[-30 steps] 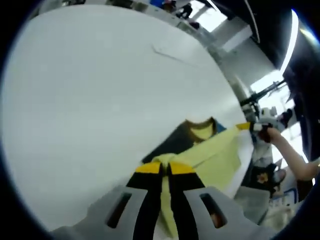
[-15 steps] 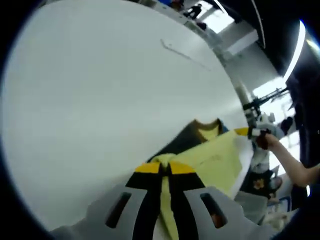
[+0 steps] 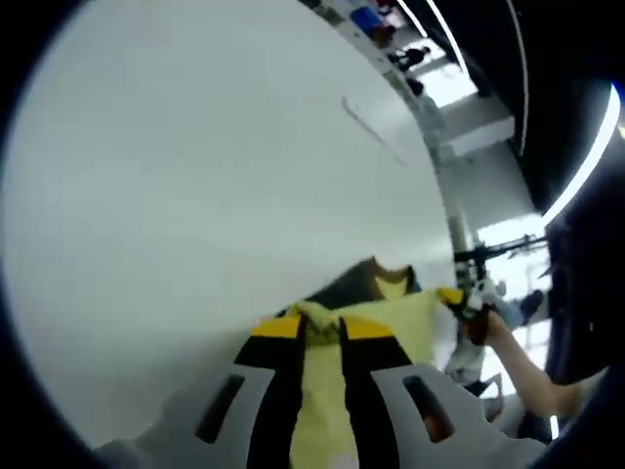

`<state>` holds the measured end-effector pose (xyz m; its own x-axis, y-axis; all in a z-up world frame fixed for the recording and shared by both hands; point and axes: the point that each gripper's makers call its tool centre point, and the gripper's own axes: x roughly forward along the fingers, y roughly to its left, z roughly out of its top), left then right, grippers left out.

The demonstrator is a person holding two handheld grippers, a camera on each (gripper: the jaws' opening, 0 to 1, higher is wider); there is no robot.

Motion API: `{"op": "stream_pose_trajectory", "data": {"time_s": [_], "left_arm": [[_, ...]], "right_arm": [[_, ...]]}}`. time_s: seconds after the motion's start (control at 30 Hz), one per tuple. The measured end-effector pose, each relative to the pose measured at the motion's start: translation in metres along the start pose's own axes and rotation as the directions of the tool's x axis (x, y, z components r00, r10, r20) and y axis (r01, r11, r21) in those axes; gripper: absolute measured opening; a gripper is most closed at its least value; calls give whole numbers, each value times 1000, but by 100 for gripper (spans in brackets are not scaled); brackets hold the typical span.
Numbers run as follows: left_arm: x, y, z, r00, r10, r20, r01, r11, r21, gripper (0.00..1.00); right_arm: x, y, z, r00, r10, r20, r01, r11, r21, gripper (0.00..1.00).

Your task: Fold the garment on the visible template until the final outline fits inside the template.

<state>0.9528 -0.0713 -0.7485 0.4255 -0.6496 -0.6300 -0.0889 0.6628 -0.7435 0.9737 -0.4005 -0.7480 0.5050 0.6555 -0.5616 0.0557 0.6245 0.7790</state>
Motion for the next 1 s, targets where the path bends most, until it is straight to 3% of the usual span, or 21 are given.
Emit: {"op": "stream_pose_trajectory", "data": {"time_s": [0.13, 0.23, 0.33, 0.4, 0.57, 0.67, 0.87, 1.0], "left_arm": [[1, -7, 0, 999, -1, 40, 3, 998, -59, 11], [1, -9, 5, 994, 28, 103, -19, 996, -91, 9], [-1, -6, 17, 988, 30, 153, -9, 990, -139, 6], [-1, -4, 19, 989, 33, 144, -15, 992, -128, 6], [-2, 1, 18, 991, 57, 120, -47, 996, -81, 8], [-2, -9, 4, 991, 62, 116, -54, 996, -71, 9], [-4, -23, -7, 991, 66, 120, -60, 997, -53, 11], [-9, -27, -6, 989, 75, 129, -79, 996, 26, 16]], "right_arm": [[4, 1, 7, 999, 27, 36, -30, 997, 78, 7], [6, 0, 13, 997, 24, 76, -32, 994, 102, 10], [5, 0, 31, 984, 19, 176, -46, 987, 152, 12], [3, -3, 38, 979, 13, 203, -51, 982, 182, 13], [1, -8, 38, 982, -1, 191, -29, 987, 155, 12], [-1, -11, 37, 983, -9, 185, -16, 990, 137, 11], [-5, -11, 33, 983, -11, 185, -14, 991, 131, 11], [-7, -8, 34, 981, -7, 196, -15, 993, 114, 11]]}}
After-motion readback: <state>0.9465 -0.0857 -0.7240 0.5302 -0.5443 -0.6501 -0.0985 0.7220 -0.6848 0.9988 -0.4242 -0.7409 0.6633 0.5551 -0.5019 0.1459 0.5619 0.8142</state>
